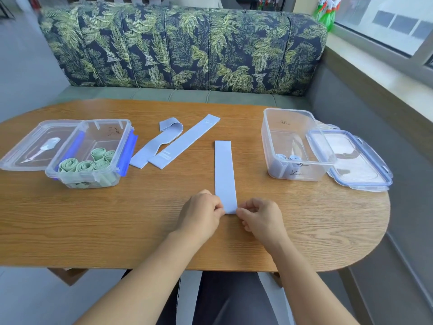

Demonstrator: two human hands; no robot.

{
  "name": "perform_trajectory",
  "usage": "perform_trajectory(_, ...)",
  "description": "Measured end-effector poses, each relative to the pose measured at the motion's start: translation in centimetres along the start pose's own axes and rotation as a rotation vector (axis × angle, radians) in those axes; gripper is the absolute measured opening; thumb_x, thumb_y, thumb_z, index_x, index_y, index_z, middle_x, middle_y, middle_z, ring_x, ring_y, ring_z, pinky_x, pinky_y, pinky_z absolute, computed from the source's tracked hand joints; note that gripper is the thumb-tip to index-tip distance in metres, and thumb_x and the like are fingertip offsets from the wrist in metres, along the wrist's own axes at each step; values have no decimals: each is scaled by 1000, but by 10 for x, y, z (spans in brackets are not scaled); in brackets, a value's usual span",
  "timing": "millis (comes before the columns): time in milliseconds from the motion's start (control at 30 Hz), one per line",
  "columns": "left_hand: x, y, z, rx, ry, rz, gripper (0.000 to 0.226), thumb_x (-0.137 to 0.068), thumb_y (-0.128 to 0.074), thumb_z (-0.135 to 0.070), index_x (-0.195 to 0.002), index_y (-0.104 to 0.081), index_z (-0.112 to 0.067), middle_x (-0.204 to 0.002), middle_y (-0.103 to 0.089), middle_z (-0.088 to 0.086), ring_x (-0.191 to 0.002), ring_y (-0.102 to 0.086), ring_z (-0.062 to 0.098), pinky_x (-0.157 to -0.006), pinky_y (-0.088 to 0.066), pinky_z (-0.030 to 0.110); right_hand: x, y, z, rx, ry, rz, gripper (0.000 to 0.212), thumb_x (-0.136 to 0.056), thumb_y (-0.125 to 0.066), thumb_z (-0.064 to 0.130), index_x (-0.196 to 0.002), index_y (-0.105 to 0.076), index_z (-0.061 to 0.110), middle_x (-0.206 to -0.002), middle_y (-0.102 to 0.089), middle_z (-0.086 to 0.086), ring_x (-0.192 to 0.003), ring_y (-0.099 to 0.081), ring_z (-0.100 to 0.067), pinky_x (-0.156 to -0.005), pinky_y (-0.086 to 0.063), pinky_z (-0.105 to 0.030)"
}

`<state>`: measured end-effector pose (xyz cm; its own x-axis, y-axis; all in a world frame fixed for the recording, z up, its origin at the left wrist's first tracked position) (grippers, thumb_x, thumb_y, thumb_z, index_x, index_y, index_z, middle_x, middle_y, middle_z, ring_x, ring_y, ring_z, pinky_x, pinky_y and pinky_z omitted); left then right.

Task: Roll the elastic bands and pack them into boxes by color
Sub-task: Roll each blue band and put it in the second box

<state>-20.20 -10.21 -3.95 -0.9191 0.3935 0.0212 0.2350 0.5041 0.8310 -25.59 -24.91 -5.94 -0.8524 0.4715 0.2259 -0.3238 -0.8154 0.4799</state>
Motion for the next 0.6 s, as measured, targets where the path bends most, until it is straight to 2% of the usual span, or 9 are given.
perform_trajectory(167, -6, 2, 1, 15, 29, 27, 15, -90, -66, -27, -85, -74, -15, -96, -59, -2, -87, -61, 19, -80, -50, 35, -5, -3, 9, 121, -58, -13, 9, -80, -71, 21, -72, -69, 17, -66, -67, -2, -67, -64, -23, -70, -60, -41)
perform_trajectory(267, -7, 3, 2, 91, 114, -34, 15, -86, -72, -28, -92, -72, -16, -98, -61, -4, -86, -62, 15, -79, -51, 30, -8, -2, 15, 127, -133, -4, 10, -75, -70, 24, -71, -68, 14, -69, -69, -6, -69, -68, -28, -69, -61, -43)
perform_trajectory(400, -10, 5, 2, 145, 253, -61, 16, -81, -76, -32, -79, -69, -18, -83, -67, -6, -76, -62, 11, -67, -50, 27, -12, -2, 18, 113, -181, 3, 16, -72, -72, 27, -71, -69, 11, -72, -72, -8, -74, -71, -31, -71, -61, -45)
perform_trajectory(600, -17, 8, -2, 136, 339, -42, 24, -83, -73, -33, -66, -61, -21, -71, -62, -7, -67, -58, 10, -53, -38, 23, -14, -3, 19, 148, -208, -34, 28, -76, -70, 33, -77, -70, 5, -75, -74, -9, -75, -72, -30, -71, -60, -42)
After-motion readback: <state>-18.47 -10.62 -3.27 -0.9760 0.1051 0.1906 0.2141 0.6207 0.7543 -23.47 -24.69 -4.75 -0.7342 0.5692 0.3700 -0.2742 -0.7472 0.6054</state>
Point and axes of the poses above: each hand's wrist, its own x-axis away from the middle knuckle, its own y-axis out of the back of the hand, z = x × y, the point moved 2 cm from there along -x, towards the middle knuckle
